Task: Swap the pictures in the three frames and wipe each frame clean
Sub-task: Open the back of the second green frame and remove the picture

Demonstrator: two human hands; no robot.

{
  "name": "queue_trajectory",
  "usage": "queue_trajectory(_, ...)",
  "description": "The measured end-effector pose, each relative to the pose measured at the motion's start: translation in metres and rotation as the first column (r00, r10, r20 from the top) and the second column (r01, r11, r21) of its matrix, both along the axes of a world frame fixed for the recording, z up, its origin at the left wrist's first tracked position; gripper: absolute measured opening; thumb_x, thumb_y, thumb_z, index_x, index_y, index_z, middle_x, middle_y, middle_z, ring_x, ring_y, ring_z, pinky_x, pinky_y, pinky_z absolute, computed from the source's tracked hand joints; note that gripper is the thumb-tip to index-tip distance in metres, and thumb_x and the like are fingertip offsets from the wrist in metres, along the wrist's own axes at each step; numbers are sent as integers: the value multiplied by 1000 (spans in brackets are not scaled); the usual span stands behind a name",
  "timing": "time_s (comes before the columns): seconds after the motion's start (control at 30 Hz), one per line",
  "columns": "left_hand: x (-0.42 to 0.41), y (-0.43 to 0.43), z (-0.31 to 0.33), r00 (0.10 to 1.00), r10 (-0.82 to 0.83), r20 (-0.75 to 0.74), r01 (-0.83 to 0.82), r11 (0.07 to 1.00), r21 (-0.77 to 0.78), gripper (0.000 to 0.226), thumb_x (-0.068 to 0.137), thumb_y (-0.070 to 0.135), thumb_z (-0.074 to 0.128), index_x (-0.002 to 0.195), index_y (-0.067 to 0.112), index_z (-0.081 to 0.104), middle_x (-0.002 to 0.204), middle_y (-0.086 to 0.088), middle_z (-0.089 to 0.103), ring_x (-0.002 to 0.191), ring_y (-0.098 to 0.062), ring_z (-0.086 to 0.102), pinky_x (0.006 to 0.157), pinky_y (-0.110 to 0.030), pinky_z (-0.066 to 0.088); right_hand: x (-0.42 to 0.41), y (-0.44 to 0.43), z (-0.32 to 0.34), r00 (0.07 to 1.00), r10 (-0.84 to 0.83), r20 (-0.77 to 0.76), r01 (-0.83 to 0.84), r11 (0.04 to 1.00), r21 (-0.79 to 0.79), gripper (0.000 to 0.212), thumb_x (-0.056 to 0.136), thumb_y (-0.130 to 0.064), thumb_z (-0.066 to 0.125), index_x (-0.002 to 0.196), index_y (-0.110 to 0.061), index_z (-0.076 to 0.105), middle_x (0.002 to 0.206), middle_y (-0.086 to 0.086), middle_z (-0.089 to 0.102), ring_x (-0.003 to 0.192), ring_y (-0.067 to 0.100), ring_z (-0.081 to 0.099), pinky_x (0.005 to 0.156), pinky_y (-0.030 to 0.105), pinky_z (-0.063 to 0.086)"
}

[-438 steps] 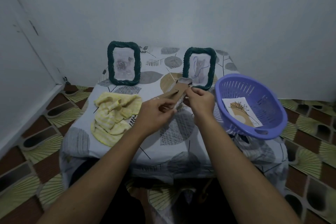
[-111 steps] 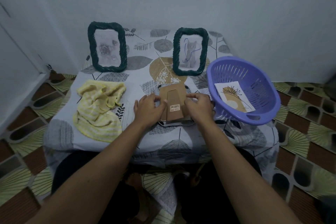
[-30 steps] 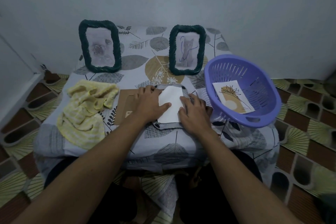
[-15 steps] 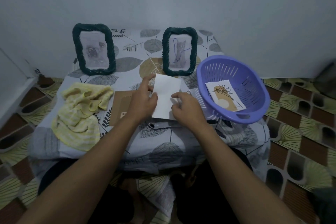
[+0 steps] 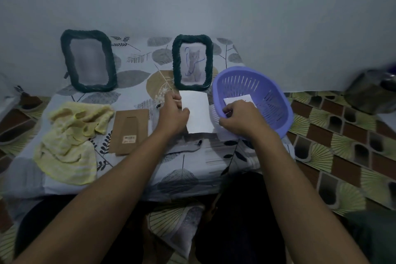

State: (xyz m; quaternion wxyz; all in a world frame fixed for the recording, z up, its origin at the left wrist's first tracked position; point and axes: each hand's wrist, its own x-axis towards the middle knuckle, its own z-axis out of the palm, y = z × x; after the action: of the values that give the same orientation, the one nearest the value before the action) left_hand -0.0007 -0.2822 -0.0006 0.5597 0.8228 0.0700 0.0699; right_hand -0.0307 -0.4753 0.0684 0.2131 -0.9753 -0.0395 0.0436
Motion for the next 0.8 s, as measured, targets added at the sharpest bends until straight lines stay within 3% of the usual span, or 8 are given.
queue_trajectory(0.07, 3, -11, -2, 1000, -7, -10, 7, 1000, -17, 31, 91, 4, 57, 112, 17, 39, 96, 0, 54, 90, -21, 57, 71, -31, 48, 0, -4, 1, 999, 29, 28, -29, 1000, 1, 24, 89, -22, 63, 102, -4, 74, 90, 12, 73, 85, 28, 67, 77, 38, 57)
queue_trajectory(0.23, 10, -38, -2, 999, -9, -41, 10, 999, 31, 30, 90, 5, 59, 110, 15, 38, 88, 3, 52, 75, -9, 50, 55, -15, 37, 5, -13, 3, 995, 36, 91, -40, 998, 51, 25, 94, -26, 59, 97, -5, 73, 95, 14, 73, 91, 30, 67, 82, 45, 56)
queue_trajectory(0.33, 11, -55, -5, 997, 2, -80, -1, 1000, 22, 25, 91, 5, 58, 106, 13, 40, 82, 3, 48, 72, -11, 47, 49, -9, 36, 9, -16, 5, 993, 44, 109, -50, 997, 57, 27, 95, -28, 58, 97, -6, 73, 95, 13, 73, 92, 29, 66, 82, 45, 56)
queue_trajectory(0.4, 12, -63, -8, 993, 9, -117, -8, 1000, 9, 20, 93, 10, 57, 105, 14, 42, 85, 1, 51, 80, -19, 53, 60, -17, 43, 10, -15, 5, 992, 56, 110, -62, 996, 59, 29, 97, -29, 58, 99, -4, 72, 96, 15, 73, 93, 31, 66, 83, 45, 55)
queue_trajectory(0.47, 11, -68, -11, 986, -3, -167, -3, 999, -33, 16, 93, 15, 54, 107, 17, 45, 96, -4, 57, 89, -28, 62, 76, -38, 55, 11, -14, 3, 992, 67, 106, -75, 995, 68, 30, 98, -29, 58, 101, -3, 72, 96, 16, 73, 94, 32, 66, 83, 45, 54)
queue_trajectory(0.53, 11, -69, -12, 977, -14, -215, -4, 997, -83, 15, 92, 14, 48, 107, 16, 49, 106, -13, 62, 90, -35, 67, 77, -51, 59, 12, -12, 1, 992, 75, 98, -83, 993, 87, 29, 98, -29, 57, 103, -4, 72, 98, 15, 73, 96, 32, 66, 85, 45, 54)
queue_trajectory(0.7, 11, -63, -8, 961, -111, -252, 45, 966, -253, 29, 80, 13, 52, 102, 3, 66, 101, -28, 68, 74, -38, 71, 64, -49, 62, 14, -9, -9, 992, 95, 86, -102, 992, 73, 30, 97, -32, 58, 105, -6, 72, 97, 14, 73, 94, 32, 66, 85, 46, 54)
queue_trajectory(0.8, 7, -59, 1, 965, -115, -234, 83, 986, -144, 27, 82, 5, 51, 101, 0, 70, 94, -27, 70, 66, -32, 69, 61, -41, 61, 13, -8, -15, 994, 93, 61, -98, 992, 81, 30, 95, -34, 61, 102, -9, 74, 94, 11, 74, 90, 31, 67, 82, 46, 56)
